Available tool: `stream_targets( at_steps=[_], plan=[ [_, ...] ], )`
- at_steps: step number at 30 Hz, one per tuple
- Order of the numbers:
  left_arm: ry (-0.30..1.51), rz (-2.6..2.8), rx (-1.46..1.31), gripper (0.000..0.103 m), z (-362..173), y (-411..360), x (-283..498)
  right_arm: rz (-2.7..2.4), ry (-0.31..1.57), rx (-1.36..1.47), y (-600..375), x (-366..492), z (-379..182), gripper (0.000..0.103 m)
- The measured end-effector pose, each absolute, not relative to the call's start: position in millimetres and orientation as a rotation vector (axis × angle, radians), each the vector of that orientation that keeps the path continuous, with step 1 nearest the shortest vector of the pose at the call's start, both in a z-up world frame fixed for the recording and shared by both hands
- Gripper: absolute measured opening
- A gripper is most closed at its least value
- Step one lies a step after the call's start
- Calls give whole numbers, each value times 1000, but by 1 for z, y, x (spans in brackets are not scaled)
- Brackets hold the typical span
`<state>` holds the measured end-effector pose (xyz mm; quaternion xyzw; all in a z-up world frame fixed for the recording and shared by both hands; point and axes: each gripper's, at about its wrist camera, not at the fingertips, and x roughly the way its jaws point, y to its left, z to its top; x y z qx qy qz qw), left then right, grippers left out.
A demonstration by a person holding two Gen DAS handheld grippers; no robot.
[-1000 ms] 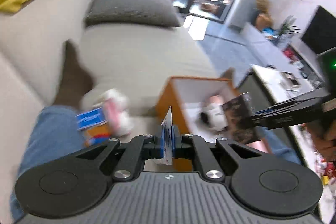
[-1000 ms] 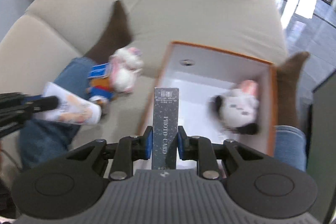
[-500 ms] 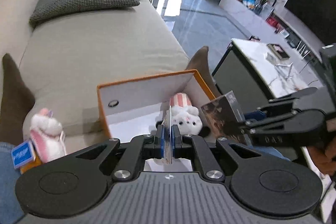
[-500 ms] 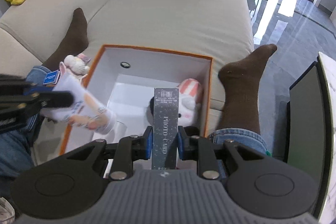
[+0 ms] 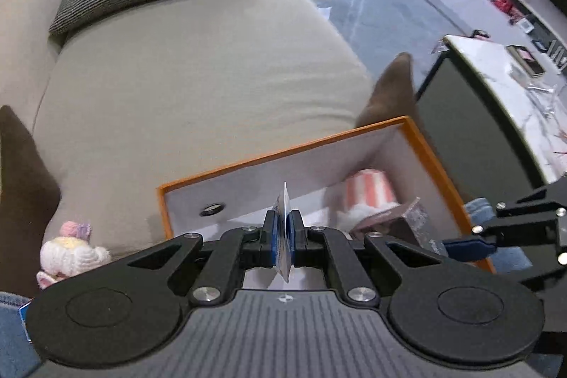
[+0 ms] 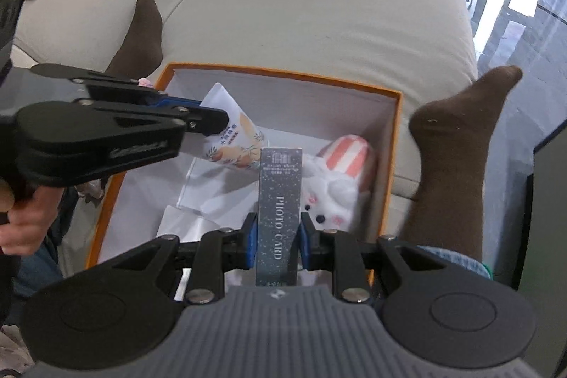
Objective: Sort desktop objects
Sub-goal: 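Carry the photo card over the shoebox with the right tool while the left carries the Vaseline packet, then lower the photo card and Vaseline packet into the shoebox and open both tools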
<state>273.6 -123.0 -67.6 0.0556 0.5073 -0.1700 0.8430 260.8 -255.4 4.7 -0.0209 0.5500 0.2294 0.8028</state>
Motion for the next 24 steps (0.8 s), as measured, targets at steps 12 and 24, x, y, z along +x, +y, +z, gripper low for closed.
stream_targets(
  at_steps=[12, 24],
  plan=[
    [1078, -160, 251, 7, -72, -116, 281, 560, 1212, -20, -234, 274, -18, 24],
    [1116, -207, 170, 10, -67, -104, 290, 493, 1227, 79, -213, 307, -46, 24]
  ],
)
